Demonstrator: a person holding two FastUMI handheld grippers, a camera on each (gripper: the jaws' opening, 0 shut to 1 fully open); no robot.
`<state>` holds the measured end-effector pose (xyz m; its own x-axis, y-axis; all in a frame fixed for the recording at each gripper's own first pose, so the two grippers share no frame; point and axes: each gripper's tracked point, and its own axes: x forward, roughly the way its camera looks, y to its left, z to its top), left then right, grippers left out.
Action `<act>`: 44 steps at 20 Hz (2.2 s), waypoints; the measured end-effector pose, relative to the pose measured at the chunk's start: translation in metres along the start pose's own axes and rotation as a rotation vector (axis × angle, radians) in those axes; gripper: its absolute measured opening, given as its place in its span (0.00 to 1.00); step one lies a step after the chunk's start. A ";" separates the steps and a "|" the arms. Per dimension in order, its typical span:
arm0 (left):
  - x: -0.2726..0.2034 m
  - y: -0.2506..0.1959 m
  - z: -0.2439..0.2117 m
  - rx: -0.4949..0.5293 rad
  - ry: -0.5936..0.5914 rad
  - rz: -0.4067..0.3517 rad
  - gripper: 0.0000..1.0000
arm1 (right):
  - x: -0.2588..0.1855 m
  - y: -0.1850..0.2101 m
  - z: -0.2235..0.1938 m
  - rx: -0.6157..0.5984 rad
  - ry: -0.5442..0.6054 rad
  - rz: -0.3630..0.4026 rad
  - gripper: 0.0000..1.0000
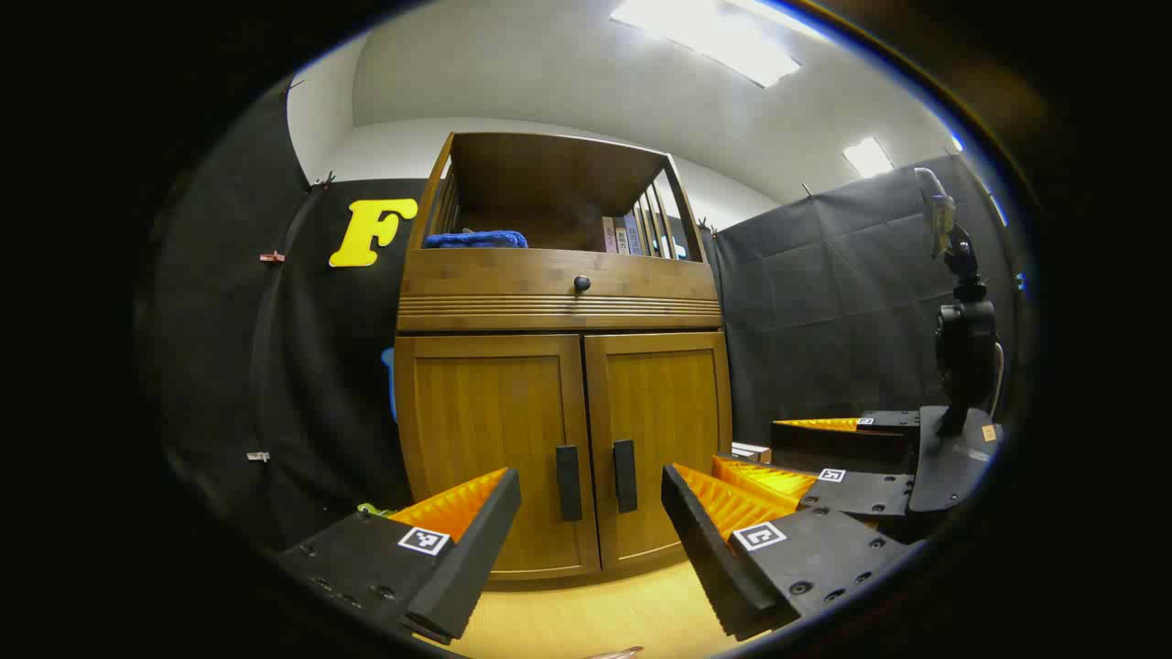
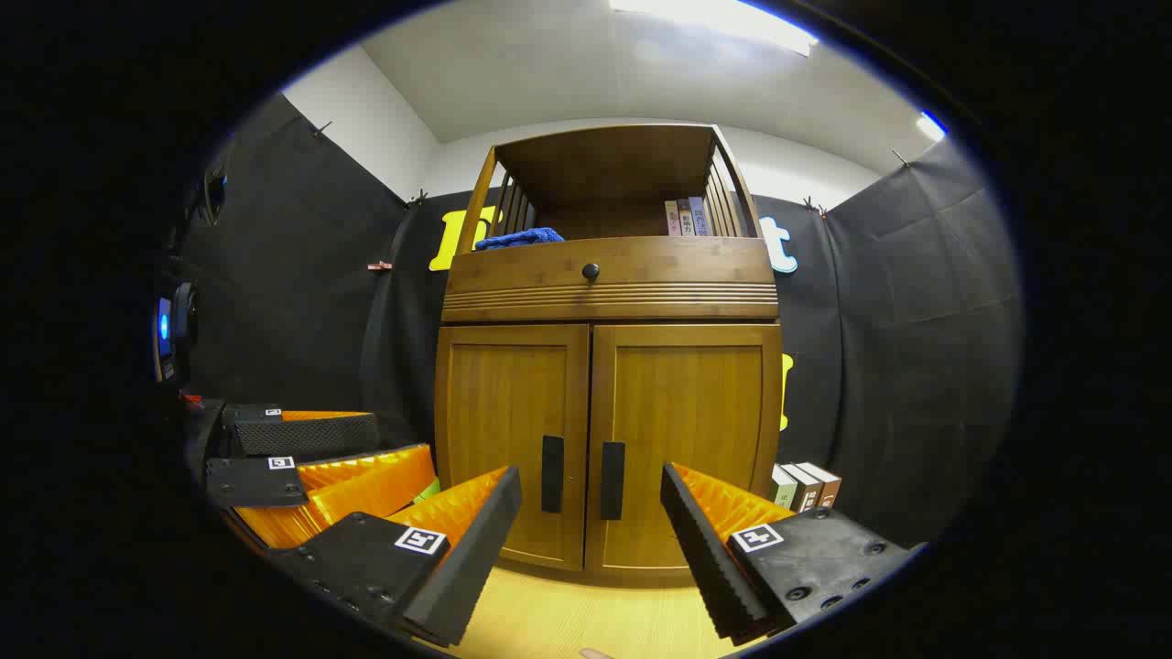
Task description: Open the right door of the double-door shoe cabinet with the right hand, and open the left door with the left hand.
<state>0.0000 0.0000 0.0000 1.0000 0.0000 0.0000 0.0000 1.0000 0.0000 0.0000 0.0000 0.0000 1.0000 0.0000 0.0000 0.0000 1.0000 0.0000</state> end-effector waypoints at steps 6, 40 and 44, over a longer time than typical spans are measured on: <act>0.003 -0.002 -0.005 0.002 0.007 0.003 0.96 | -0.002 -0.003 -0.003 -0.002 0.004 -0.003 0.97; 0.009 0.006 -0.014 -0.015 0.007 -0.020 0.96 | 0.036 -0.011 -0.028 0.002 0.053 -0.040 0.97; 0.012 0.014 -0.021 -0.015 0.020 -0.008 0.96 | 0.055 -0.007 -0.034 -0.005 0.048 -0.028 0.97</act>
<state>0.0118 0.0139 -0.0212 0.9998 -0.0085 -0.0202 0.0082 0.9999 -0.0146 0.0553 -0.0068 -0.0342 0.9985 -0.0286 -0.0476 0.0283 0.9996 -0.0059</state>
